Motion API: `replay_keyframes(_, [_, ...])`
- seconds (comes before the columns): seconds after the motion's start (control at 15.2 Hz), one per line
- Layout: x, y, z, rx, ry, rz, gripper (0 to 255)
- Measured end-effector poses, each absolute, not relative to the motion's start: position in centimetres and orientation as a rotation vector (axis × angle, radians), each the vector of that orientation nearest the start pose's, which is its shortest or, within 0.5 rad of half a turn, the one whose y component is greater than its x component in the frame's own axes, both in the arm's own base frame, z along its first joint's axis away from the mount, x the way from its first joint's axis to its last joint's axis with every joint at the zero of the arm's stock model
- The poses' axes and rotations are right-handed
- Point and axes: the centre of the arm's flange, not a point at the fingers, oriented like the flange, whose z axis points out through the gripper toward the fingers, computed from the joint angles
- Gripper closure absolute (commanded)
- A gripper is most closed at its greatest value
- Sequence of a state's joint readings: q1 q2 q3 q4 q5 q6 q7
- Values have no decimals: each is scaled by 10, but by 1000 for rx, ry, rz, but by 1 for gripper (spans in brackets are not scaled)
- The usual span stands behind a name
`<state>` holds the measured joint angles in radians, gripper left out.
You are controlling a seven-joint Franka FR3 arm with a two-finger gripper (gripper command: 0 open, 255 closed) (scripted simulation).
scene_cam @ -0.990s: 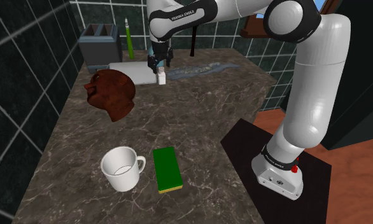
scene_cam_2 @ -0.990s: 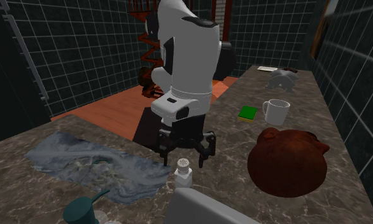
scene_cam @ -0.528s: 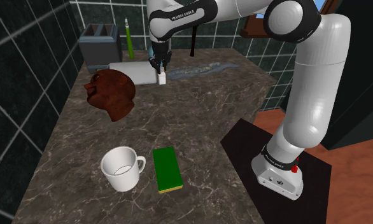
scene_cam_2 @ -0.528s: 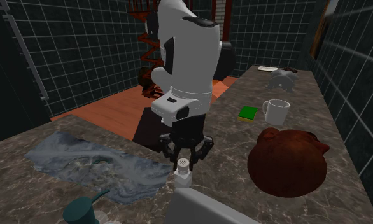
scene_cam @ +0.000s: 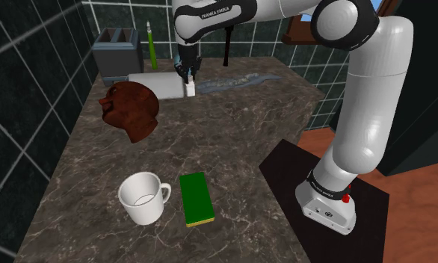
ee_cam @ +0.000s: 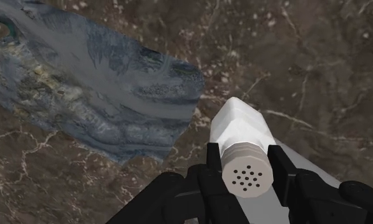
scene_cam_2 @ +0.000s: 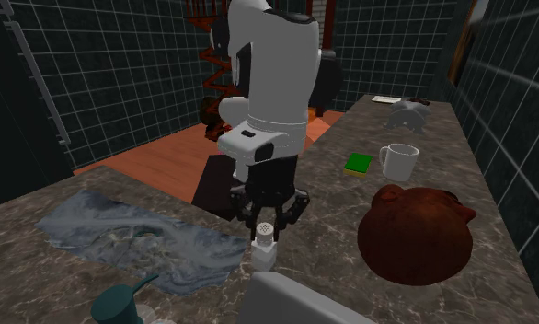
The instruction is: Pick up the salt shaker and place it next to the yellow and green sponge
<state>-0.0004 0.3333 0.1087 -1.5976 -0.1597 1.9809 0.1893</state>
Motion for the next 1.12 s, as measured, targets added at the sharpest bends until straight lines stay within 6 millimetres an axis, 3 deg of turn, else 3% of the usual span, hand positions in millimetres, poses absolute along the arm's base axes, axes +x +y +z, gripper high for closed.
replay_keyframes(1.12, [661,53,534,-3243,46,-112,255])
